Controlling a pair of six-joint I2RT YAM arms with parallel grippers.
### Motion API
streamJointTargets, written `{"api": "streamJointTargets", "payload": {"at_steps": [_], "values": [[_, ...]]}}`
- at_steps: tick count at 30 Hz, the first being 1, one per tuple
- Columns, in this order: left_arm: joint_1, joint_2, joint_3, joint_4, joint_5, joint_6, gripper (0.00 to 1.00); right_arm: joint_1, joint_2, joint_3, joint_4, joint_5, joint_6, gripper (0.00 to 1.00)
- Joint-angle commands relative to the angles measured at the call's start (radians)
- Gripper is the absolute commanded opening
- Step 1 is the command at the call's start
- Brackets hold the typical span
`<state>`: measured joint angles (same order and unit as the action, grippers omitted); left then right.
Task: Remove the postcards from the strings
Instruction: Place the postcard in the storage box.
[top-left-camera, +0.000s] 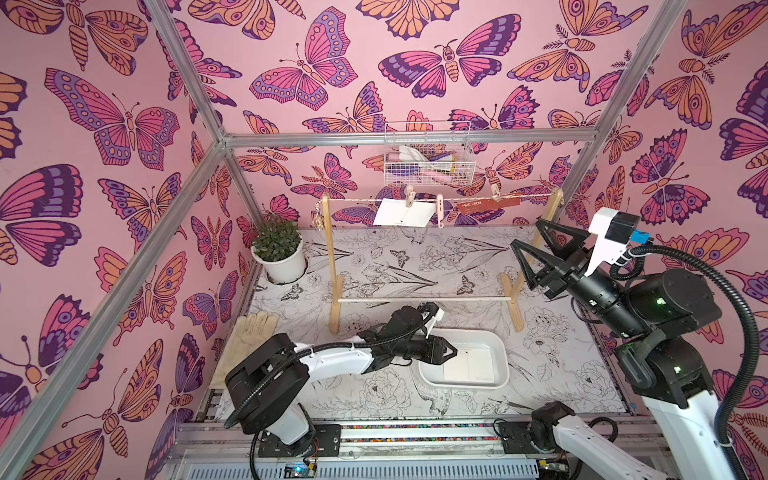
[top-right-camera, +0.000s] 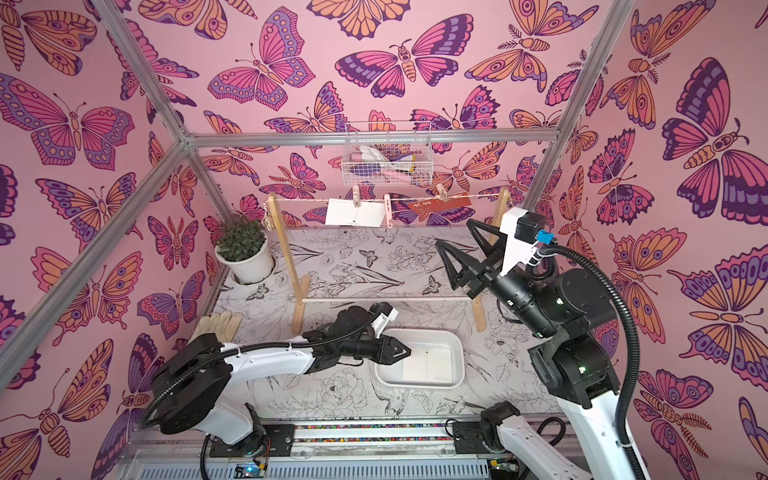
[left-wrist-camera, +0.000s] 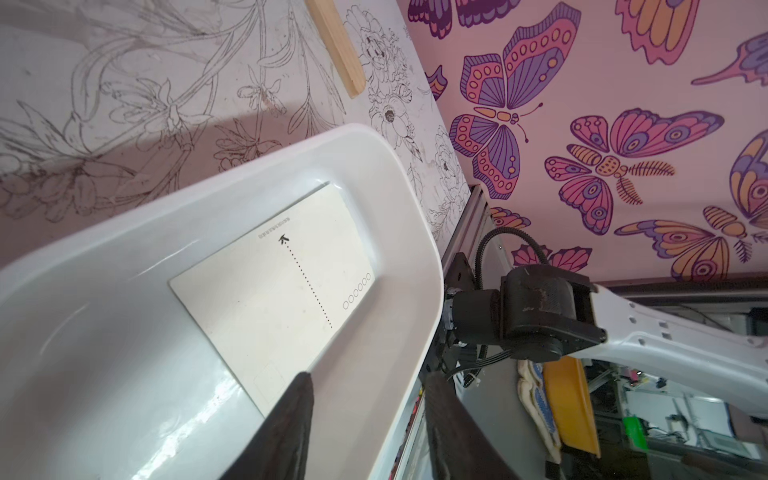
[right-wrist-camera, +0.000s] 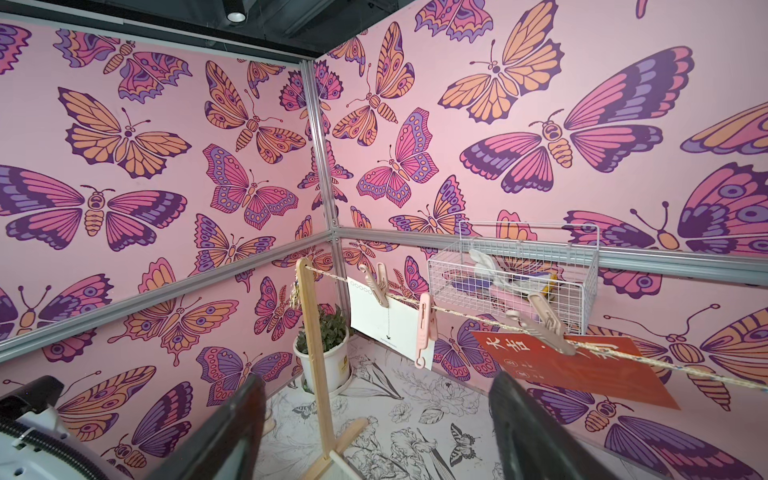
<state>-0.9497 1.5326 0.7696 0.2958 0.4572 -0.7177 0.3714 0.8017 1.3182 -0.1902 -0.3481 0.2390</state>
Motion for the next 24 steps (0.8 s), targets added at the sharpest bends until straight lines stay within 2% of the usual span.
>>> {"api": "streamJointTargets", "payload": {"at_steps": [1, 6, 9, 10, 14, 17, 19, 22, 24], "values": [[-0.004, -0.084, 0.000, -0.071, -0.043, 0.064, 0.57, 0.009, 0.009, 0.041, -0.047, 0.003, 0.021, 0.85], [-0.004, -0.208, 0.034, -0.209, -0.117, 0.204, 0.73, 0.007, 0.019, 0.047, -0.114, -0.015, 0.044, 0.87], [-0.004, -0.249, 0.058, -0.272, -0.140, 0.273, 0.89, 0.008, 0.017, 0.030, -0.124, -0.021, 0.065, 0.88], [-0.003, -0.294, 0.071, -0.295, -0.141, 0.296, 0.98, 0.008, 0.019, 0.028, -0.125, -0.023, 0.070, 0.88], [-0.004, -0.350, 0.119, -0.390, -0.167, 0.391, 1.00, 0.008, 0.032, -0.011, -0.107, -0.053, 0.124, 0.90], [0.002, -0.422, 0.144, -0.460, -0.229, 0.484, 1.00, 0.008, 0.071, -0.144, 0.095, -0.169, 0.247, 0.88], [0.026, -0.459, 0.166, -0.500, -0.245, 0.534, 1.00, 0.008, 0.115, -0.267, 0.398, -0.249, 0.358, 0.89], [0.101, -0.494, 0.181, -0.519, -0.187, 0.557, 1.00, 0.008, 0.200, -0.368, 0.707, -0.266, 0.433, 0.88], [0.166, -0.507, 0.181, -0.512, -0.131, 0.547, 1.00, 0.009, 0.270, -0.375, 0.809, -0.288, 0.446, 0.87]]}}
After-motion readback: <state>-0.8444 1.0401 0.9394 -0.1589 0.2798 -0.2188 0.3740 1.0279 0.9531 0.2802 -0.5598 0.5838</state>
